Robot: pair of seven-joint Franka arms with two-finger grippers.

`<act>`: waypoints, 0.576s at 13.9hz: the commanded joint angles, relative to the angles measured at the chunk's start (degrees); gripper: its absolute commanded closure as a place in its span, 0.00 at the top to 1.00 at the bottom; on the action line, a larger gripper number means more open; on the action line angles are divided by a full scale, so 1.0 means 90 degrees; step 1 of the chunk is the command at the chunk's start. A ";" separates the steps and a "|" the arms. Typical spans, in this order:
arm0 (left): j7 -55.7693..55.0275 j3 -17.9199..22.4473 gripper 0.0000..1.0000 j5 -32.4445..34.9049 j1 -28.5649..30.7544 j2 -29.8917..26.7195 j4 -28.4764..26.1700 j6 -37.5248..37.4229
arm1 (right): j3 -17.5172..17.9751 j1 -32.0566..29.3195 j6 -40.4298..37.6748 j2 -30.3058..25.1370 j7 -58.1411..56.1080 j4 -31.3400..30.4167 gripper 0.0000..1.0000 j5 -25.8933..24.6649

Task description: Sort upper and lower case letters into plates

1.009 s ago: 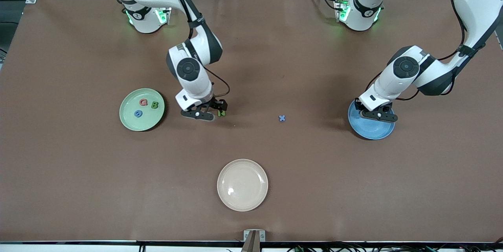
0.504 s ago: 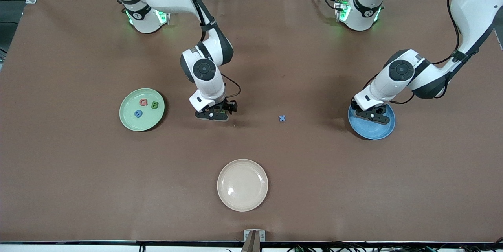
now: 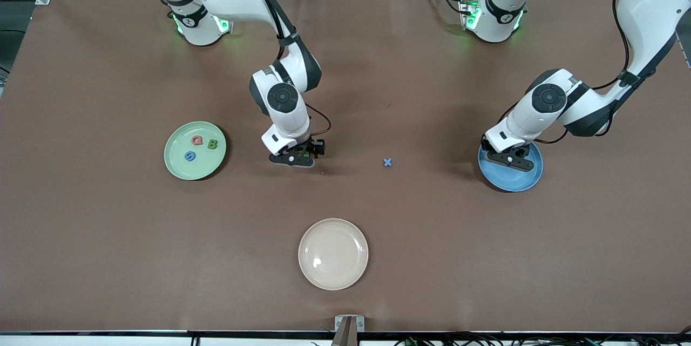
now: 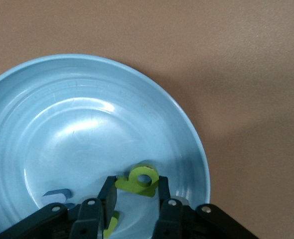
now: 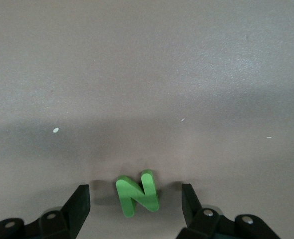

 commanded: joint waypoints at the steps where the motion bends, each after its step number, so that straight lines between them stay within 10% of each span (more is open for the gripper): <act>1: 0.0054 0.0029 0.63 0.0130 0.0002 -0.0017 0.0045 0.0028 | -0.0067 0.0087 0.0018 0.0037 0.0047 -0.0011 0.72 0.0041; 4: 0.0152 -0.0068 0.99 0.0121 0.0187 -0.0134 0.0026 0.0028 | -0.0067 0.0068 0.0009 0.0027 0.0057 -0.0069 0.61 0.0041; 8: 0.0016 -0.0809 0.99 -0.0219 0.0471 -0.0154 0.0035 -0.0157 | -0.0067 0.0048 -0.0050 0.0018 0.0038 -0.0089 0.35 0.0041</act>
